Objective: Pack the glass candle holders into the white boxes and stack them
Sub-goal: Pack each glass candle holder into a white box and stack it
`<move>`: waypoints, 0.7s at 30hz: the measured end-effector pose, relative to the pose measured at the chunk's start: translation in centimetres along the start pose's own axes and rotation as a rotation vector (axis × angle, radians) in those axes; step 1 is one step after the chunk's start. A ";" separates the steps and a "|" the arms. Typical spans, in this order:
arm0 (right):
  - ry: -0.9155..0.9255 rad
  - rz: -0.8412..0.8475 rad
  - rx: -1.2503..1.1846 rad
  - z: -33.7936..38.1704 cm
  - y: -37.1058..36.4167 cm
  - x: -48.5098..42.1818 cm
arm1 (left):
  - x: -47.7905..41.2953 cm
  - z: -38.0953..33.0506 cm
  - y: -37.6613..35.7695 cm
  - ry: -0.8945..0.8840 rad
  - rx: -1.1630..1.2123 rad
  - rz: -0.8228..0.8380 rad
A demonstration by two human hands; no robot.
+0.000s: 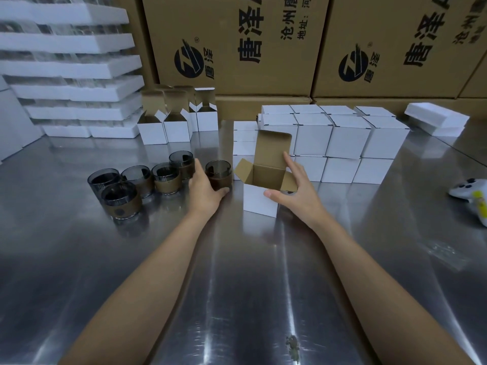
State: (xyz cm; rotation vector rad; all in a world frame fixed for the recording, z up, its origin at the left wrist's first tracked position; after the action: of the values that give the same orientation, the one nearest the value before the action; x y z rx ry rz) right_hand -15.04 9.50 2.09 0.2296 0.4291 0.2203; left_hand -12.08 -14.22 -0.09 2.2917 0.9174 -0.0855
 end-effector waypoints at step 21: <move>-0.098 0.118 -0.031 -1.0 -1.3 -0.5 | 1.1 -5.0 3.8 0.025 0.788 -0.124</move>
State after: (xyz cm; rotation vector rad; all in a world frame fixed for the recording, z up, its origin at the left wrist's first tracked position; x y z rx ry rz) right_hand -15.69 8.31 1.06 0.2343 0.3147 0.3296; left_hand -9.68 -12.61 5.63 2.9407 1.1841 -0.5604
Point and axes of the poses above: each hand's wrist, its own x-axis away from the middle knuckle, its own y-axis out of the back of the hand, z = x × y, the point moved 5 cm from there along -x, towards the middle knuckle, and after that the axes turned 8 degrees about -z, right-handed, at the moved point
